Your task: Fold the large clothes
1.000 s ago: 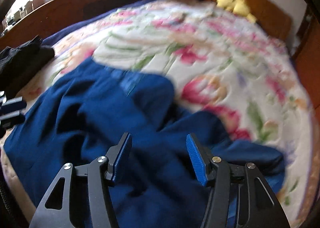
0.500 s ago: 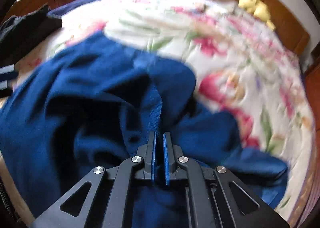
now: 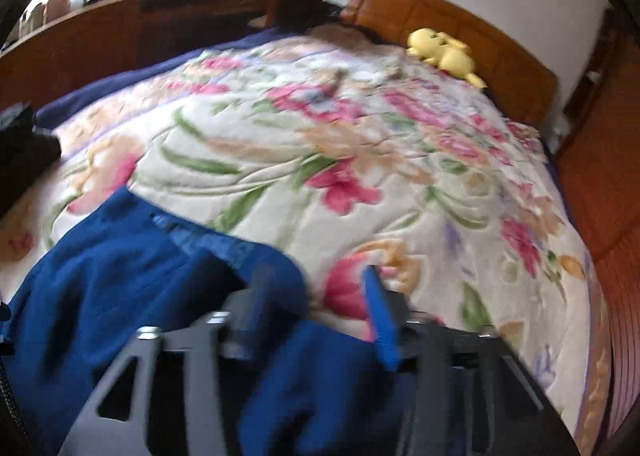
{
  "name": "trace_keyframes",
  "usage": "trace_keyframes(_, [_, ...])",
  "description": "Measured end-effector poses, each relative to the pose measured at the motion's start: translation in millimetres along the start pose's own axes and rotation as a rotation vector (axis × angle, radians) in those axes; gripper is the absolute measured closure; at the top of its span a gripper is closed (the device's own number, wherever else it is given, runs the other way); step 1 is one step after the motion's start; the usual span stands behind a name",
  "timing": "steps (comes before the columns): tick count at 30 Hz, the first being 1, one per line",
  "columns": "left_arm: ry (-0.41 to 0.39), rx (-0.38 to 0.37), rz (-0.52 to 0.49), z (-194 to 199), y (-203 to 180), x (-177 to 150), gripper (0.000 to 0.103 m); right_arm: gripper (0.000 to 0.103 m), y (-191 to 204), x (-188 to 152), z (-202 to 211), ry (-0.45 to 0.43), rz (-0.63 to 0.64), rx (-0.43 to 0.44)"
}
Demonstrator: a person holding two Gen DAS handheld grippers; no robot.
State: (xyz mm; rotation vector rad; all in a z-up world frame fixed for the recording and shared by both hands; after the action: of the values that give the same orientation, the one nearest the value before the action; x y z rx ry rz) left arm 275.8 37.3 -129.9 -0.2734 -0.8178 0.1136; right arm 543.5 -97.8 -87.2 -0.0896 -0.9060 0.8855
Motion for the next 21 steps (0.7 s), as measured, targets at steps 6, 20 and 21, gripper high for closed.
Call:
trace_keyframes(6, [0.023,-0.024,-0.017,-5.7,-8.2,-0.9,0.081,0.046,-62.4,-69.7,3.5,0.129,-0.095,-0.068])
trace_keyframes(20, [0.062,0.008,-0.021,-20.1,-8.4,-7.8,0.081,0.082,-103.6,-177.7,-63.9,0.315,-0.385,0.091])
trace_keyframes(21, [0.067,0.012,-0.018,-22.0,-6.6,-8.6,0.081,0.095,-104.6,-174.9,-62.1,0.301,-0.368,0.095])
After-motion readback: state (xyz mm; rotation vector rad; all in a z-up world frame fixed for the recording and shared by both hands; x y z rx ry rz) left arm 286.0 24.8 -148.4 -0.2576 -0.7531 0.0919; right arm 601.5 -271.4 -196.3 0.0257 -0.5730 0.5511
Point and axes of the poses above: each gripper's, at about its wrist camera, not at the fingertips, and z roughly against the way its jaws point, y to its left, x to its top, the point moved 7 cm from there along -z, roughly the way its jaws point, and after that the axes turned 13 degrees about z, right-handed, at the moved point
